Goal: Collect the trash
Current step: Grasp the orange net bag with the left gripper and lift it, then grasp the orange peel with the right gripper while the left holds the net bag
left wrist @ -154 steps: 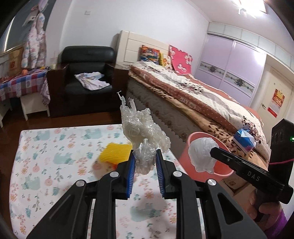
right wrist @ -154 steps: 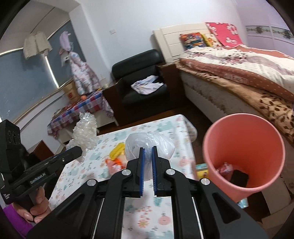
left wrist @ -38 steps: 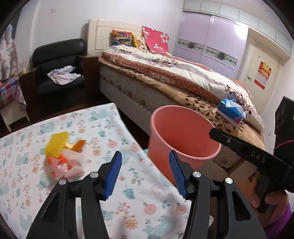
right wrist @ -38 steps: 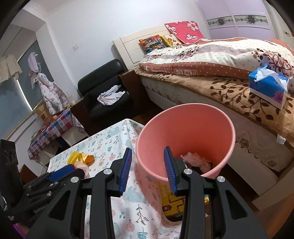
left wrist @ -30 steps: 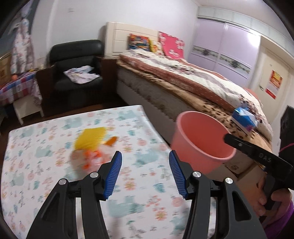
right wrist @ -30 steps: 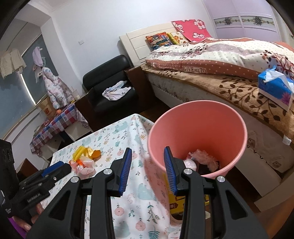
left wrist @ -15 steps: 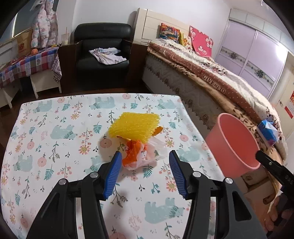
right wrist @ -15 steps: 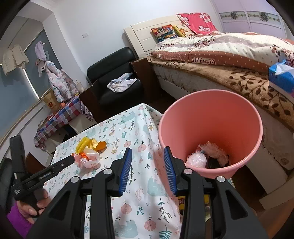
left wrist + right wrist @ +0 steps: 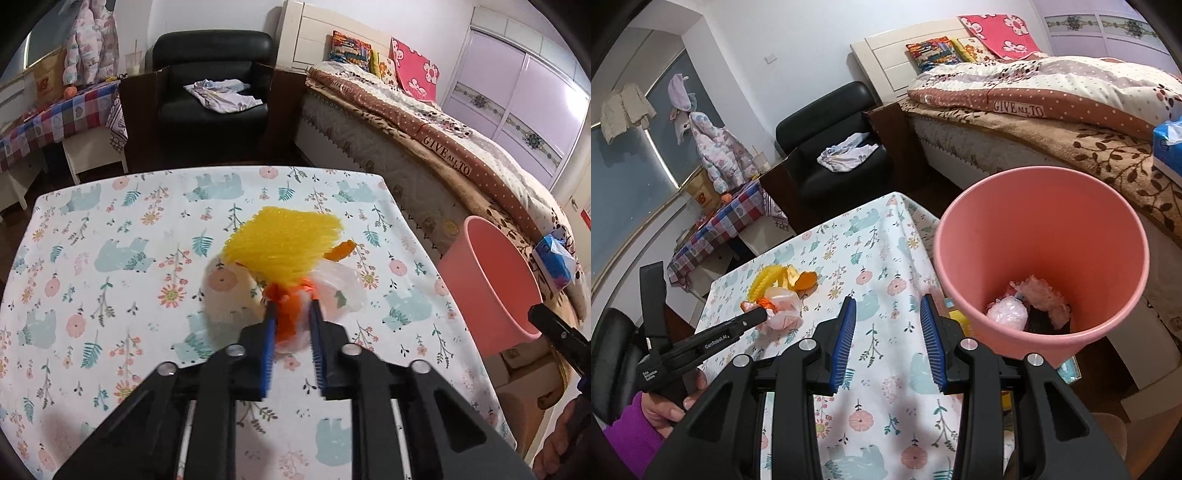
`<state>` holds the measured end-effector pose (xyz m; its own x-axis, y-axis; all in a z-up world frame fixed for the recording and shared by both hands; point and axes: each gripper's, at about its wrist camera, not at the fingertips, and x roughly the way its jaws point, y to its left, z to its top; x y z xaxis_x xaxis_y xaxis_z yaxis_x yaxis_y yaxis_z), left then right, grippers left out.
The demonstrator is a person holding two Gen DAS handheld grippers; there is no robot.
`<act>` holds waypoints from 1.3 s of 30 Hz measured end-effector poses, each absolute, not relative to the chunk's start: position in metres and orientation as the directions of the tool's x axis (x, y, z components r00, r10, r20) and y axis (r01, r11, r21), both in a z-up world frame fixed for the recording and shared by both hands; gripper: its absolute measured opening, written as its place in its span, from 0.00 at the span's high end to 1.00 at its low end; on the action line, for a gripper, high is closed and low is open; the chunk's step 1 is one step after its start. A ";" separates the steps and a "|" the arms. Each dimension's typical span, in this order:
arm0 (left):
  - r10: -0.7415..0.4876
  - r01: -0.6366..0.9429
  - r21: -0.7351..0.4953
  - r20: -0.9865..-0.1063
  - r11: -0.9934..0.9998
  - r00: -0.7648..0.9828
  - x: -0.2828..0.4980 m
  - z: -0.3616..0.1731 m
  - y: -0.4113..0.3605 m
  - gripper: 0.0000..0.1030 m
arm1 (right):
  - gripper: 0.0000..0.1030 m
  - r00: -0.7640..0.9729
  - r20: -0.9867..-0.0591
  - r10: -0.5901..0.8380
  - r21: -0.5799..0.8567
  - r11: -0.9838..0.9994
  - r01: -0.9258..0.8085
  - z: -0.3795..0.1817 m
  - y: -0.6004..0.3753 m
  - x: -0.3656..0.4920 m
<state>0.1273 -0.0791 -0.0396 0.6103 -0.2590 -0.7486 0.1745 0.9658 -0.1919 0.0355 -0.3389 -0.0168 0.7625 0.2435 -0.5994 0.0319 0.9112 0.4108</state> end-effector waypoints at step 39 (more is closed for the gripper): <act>-0.229 0.085 -0.238 -0.686 0.968 0.690 0.045 -0.011 0.045 0.93 | 0.64 0.598 -0.686 0.414 0.491 0.870 -0.039 -0.052 -0.220 0.154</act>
